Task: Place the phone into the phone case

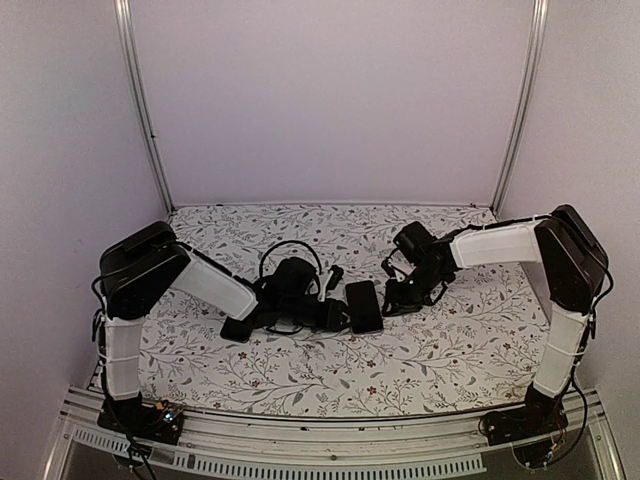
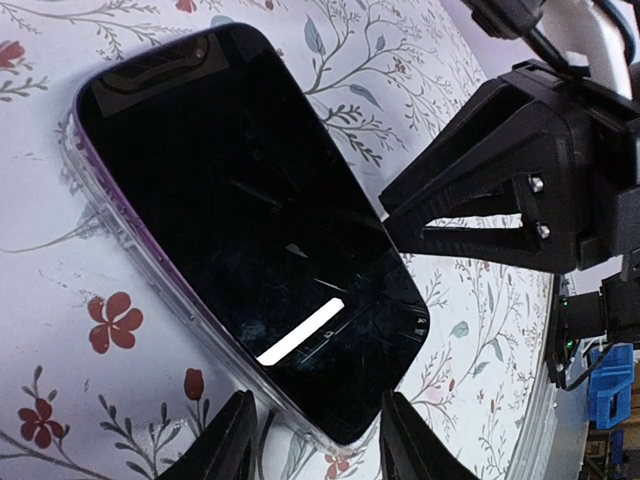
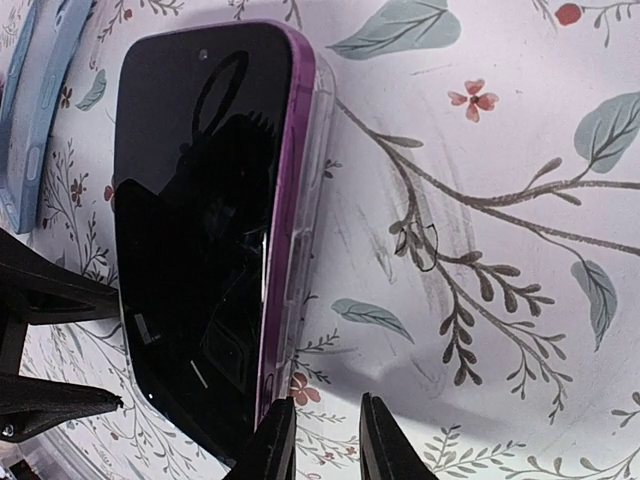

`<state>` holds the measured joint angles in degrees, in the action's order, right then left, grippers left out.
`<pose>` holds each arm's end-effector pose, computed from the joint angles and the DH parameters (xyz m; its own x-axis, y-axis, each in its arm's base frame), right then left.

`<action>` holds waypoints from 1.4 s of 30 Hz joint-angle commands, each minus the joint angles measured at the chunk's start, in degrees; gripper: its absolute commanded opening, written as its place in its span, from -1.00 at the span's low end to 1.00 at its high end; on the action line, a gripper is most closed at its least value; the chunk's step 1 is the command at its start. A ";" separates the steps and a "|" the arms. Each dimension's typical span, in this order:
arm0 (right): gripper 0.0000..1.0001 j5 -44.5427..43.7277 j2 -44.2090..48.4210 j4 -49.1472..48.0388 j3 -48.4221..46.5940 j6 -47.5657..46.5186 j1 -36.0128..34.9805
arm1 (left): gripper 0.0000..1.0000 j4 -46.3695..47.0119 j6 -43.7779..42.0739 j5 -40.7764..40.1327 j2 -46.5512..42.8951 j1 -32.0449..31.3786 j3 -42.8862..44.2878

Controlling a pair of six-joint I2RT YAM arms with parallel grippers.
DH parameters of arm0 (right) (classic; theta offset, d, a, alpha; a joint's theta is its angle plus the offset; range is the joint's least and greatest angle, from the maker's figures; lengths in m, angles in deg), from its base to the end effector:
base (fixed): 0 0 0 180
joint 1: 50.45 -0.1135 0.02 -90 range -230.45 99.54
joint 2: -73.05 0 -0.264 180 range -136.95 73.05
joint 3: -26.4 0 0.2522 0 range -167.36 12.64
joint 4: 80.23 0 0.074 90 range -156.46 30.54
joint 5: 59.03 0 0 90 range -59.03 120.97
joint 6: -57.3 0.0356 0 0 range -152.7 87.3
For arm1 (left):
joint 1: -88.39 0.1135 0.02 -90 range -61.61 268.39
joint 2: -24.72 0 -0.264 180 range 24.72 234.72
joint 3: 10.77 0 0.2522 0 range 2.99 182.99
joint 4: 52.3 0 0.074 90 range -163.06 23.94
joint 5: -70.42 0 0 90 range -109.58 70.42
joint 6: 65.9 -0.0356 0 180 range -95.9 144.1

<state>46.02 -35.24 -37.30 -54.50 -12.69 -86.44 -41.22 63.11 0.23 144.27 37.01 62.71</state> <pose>0.2885 0.2210 0.1461 -0.9343 -0.2701 -0.2328 -0.3390 0.8752 0.3450 0.2485 -0.3304 0.0999 -0.8499 0.1151 -0.5143 0.4805 0.5697 -0.6667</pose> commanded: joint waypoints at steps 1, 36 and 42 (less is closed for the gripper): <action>-0.50 0.04 -0.11 0.13 -1.79 -0.50 -0.28 | -0.15 -3.15 -0.94 -0.77 0.48 -0.76 0.77; -1.00 5.13 -6.69 -3.86 -1.75 1.50 -5.22 | -0.23 -6.35 -1.90 1.05 3.53 -0.87 4.89; -1.00 5.29 -7.59 -4.37 -1.61 2.94 -8.46 | -0.23 -6.97 -2.07 1.48 4.21 -0.92 5.73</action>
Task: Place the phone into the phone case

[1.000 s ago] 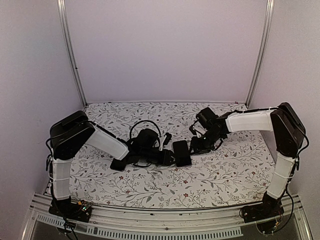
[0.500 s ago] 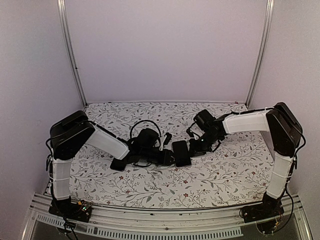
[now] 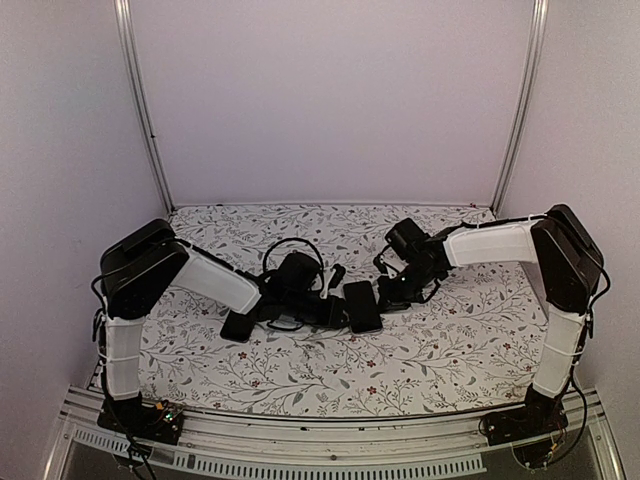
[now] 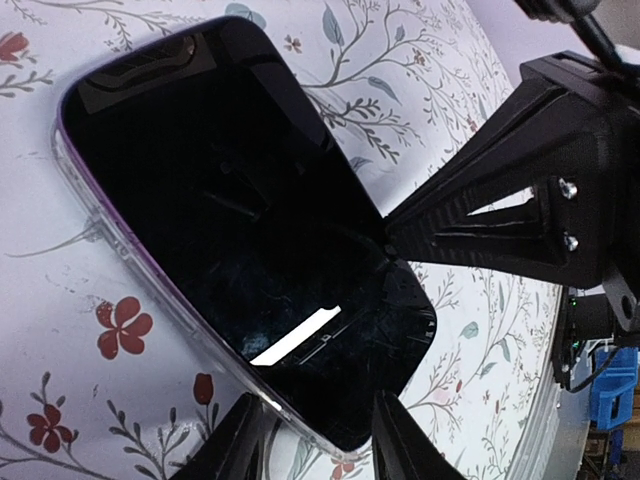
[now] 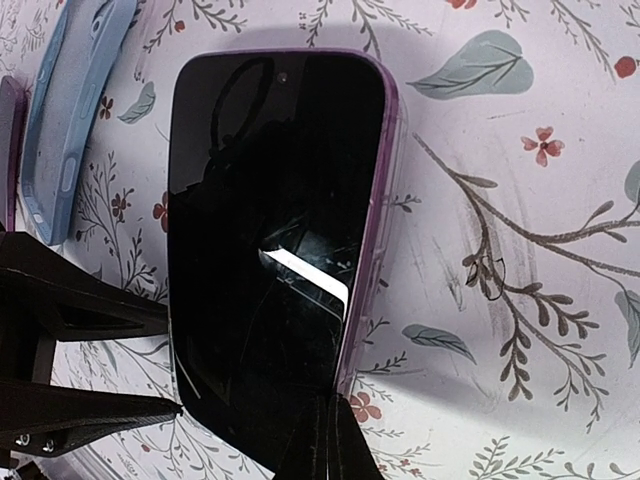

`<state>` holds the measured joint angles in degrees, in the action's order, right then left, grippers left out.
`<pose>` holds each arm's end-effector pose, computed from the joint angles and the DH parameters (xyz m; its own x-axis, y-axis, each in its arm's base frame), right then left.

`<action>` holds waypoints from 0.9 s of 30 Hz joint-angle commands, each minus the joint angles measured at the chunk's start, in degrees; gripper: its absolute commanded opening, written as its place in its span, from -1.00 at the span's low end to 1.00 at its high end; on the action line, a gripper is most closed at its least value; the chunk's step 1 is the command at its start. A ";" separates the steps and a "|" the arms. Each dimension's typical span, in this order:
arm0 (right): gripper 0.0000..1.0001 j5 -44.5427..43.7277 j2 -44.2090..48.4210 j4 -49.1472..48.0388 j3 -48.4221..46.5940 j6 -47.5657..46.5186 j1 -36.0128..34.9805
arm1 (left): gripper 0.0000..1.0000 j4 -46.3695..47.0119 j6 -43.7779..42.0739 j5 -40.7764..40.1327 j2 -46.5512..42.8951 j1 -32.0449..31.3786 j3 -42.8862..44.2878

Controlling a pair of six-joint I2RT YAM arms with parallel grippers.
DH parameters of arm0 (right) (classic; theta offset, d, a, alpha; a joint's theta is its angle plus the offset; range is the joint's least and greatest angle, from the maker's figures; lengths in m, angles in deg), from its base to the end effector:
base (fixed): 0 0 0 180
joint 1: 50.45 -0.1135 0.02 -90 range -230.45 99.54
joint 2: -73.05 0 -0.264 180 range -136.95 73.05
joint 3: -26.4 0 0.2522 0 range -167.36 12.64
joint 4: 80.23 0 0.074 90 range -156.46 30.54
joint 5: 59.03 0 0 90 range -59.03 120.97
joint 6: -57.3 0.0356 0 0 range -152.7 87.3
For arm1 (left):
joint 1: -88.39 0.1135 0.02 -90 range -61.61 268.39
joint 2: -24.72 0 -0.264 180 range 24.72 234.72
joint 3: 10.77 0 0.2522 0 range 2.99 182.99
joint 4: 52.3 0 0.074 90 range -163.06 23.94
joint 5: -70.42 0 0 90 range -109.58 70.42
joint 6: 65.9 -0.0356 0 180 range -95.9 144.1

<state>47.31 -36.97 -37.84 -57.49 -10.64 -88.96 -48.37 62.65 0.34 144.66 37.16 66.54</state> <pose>0.2883 0.2422 0.1498 -0.9295 -0.2791 -0.2410 -0.3550 0.8541 0.3802 0.2543 -0.3360 0.1043 -0.8668 0.1435 -0.4776 0.4595 0.6021 -0.6530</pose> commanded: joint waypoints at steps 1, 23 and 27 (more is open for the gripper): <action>-1.00 3.89 -5.76 -3.83 1.73 1.16 -6.23 | -0.23 0.08 -1.57 1.44 3.90 -1.07 1.99; -0.82 -1.76 -5.74 -0.57 0.84 1.20 -8.10 | -0.17 -2.71 -1.72 -1.77 3.12 -1.70 2.52; -0.67 -4.90 -1.54 2.28 -4.00 -0.89 -7.00 | -0.23 -3.27 -1.55 -2.95 2.77 -1.69 2.37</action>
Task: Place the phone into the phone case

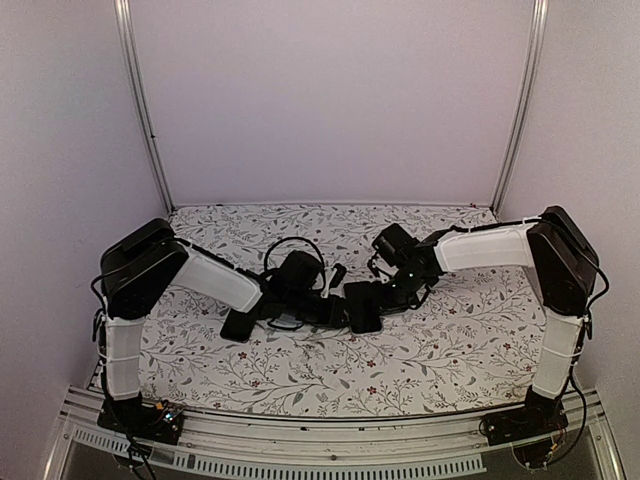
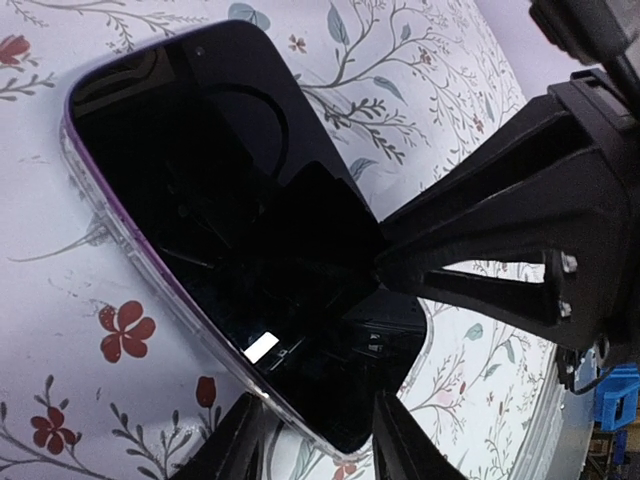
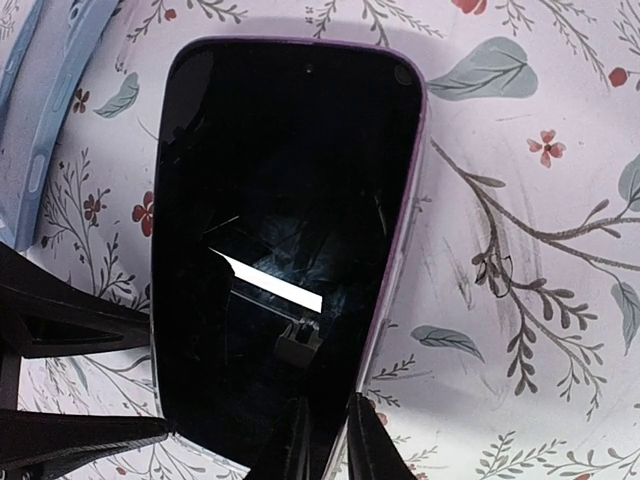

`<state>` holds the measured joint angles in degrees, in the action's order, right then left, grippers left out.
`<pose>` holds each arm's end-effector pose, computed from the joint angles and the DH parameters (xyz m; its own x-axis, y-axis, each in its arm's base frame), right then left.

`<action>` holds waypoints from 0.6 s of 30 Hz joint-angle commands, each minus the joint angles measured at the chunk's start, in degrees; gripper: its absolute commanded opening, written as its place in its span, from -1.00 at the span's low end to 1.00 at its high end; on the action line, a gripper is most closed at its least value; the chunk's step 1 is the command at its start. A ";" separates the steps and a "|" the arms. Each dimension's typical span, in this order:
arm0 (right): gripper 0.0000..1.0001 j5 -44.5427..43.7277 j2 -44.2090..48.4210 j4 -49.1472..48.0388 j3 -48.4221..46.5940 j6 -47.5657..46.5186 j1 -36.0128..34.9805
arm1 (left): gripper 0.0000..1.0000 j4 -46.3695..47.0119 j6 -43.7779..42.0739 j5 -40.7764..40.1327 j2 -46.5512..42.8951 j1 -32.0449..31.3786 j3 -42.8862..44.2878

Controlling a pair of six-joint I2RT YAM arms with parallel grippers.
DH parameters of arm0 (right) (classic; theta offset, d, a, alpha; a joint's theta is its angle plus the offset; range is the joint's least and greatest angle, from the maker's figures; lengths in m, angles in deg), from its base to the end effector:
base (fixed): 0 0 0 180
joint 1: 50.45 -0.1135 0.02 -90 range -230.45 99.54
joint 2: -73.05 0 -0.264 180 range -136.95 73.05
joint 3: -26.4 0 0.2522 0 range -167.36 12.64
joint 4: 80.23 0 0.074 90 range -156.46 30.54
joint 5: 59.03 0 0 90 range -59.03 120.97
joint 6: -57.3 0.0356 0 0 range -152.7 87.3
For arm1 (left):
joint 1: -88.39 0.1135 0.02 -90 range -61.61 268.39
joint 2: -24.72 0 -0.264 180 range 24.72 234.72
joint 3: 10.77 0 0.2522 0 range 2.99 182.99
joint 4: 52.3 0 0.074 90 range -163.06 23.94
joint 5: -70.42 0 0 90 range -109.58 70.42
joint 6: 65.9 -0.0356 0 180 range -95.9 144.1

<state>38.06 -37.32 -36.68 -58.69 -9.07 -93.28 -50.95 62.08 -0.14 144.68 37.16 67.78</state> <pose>0.2753 0.2612 0.1513 -0.9101 -0.3012 -0.2847 -0.3739 0.8931 0.2502 0.2558 -0.3375 0.1062 -0.8683 0.1544 -0.4715 0.4572 0.6177 -0.6398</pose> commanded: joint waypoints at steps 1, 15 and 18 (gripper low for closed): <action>-0.63 4.57 -0.73 1.30 -3.71 -2.74 -2.52 | -0.24 -0.84 -0.98 -2.81 2.61 -1.69 1.08; -0.47 8.17 -7.09 2.47 -17.18 -8.36 4.28 | -0.22 2.35 -1.20 -5.98 -1.48 -2.29 -2.81; -0.62 8.67 -9.29 3.18 -21.78 -9.89 4.23 | -0.24 4.65 -0.54 -8.15 -3.75 -2.31 -5.39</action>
<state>44.99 -43.06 -34.56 -76.00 -16.28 -89.44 -47.36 61.78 -5.52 143.50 35.63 64.90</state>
